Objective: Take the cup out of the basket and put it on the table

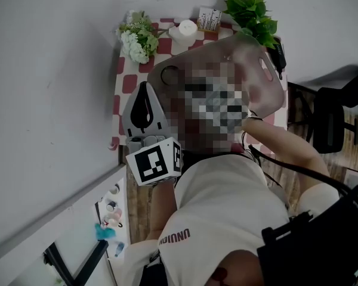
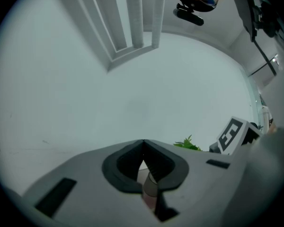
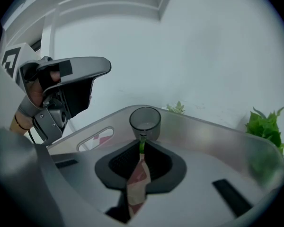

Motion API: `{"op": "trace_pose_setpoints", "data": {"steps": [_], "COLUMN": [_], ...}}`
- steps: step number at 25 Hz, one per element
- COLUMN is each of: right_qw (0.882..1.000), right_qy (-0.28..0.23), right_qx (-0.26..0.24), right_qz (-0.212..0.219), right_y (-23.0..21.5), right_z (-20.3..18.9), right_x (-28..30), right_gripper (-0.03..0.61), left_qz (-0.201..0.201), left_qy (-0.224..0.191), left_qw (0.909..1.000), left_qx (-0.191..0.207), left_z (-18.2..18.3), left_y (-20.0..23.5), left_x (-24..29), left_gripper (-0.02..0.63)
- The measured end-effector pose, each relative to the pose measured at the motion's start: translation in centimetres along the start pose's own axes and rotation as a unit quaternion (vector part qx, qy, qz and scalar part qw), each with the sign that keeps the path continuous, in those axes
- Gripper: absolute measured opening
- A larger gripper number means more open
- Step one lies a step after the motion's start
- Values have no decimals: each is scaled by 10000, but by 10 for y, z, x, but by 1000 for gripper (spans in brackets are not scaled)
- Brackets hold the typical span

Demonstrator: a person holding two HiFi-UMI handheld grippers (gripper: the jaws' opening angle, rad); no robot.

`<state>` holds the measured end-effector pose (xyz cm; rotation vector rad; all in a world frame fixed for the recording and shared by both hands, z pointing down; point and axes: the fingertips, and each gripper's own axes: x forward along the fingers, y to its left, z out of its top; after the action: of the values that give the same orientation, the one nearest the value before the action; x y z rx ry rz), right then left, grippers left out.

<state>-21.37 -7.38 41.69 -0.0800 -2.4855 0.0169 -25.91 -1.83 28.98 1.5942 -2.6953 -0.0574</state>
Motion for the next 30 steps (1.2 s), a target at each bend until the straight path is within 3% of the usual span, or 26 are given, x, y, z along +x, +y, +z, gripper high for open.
{"op": "trace_pose_setpoints", "data": {"steps": [8,30], "right_qw": [9993,9938], "right_qy": [-297,-986], "right_qx": [-195,-82], "right_qz": [-104,-499], "right_y": [2,-3], "right_z": [16,38], "right_x": [-17,-63], "right_gripper": [46,46], "left_qz": [-13,-272], "left_qy": [-146,-315], "left_qw": [9999,9989], "left_qx": [77,237], "left_z": [8,25], "left_y": [-7,-28], "left_x": [0,-2], "left_gripper": [12,12]}}
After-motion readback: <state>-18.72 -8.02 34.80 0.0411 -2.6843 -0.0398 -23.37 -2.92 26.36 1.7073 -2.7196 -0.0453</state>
